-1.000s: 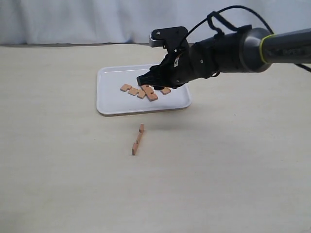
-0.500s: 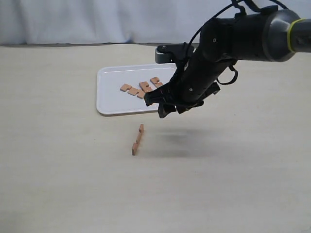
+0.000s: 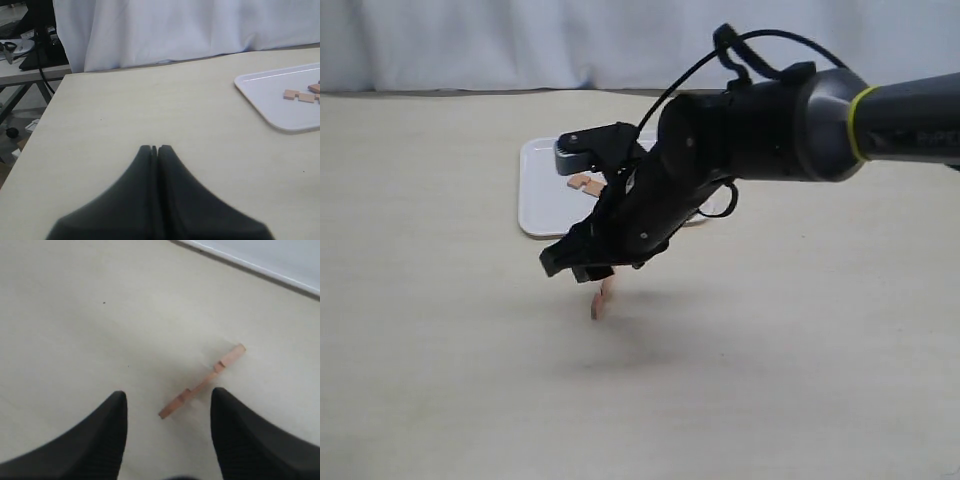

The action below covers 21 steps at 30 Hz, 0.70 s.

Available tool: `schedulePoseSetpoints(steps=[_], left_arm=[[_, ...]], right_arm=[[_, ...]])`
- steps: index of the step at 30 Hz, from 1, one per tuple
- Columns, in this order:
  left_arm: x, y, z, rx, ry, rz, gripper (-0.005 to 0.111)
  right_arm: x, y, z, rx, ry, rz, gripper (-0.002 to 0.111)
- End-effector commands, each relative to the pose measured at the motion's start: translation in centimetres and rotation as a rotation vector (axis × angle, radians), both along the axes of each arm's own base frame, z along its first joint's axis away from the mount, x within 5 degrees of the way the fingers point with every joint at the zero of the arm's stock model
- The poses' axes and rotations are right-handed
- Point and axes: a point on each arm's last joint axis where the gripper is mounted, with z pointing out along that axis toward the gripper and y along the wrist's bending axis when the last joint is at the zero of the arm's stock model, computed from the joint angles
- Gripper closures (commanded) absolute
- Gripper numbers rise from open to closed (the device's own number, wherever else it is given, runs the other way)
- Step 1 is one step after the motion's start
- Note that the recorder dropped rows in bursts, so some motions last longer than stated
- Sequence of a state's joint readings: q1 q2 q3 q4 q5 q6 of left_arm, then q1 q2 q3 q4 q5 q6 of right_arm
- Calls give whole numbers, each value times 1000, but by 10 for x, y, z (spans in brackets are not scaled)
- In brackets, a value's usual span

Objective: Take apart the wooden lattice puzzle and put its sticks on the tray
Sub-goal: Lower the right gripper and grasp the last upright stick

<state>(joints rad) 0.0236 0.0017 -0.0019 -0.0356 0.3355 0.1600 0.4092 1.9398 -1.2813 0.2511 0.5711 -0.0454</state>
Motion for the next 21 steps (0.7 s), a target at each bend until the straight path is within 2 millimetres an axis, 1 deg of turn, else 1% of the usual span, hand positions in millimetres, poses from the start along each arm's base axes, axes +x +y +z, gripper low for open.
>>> schedulePoseSetpoints(steps=[1, 4, 8, 14, 21], left_arm=[[0, 0, 1, 1, -15, -1, 107], [0, 0, 1, 1, -15, -1, 107], [0, 0, 1, 1, -15, -1, 107], [0, 0, 1, -1, -12, -2, 107], [0, 0, 1, -1, -12, -2, 107]], right_arm=[[-2, 13, -12, -107, -60, 80, 61], [-1, 12, -20, -137, -56, 46, 65], [3, 9, -28, -171, -64, 30, 65], [9, 12, -37, -133, -88, -29, 65], [9, 11, -52, -152, -57, -35, 65]])
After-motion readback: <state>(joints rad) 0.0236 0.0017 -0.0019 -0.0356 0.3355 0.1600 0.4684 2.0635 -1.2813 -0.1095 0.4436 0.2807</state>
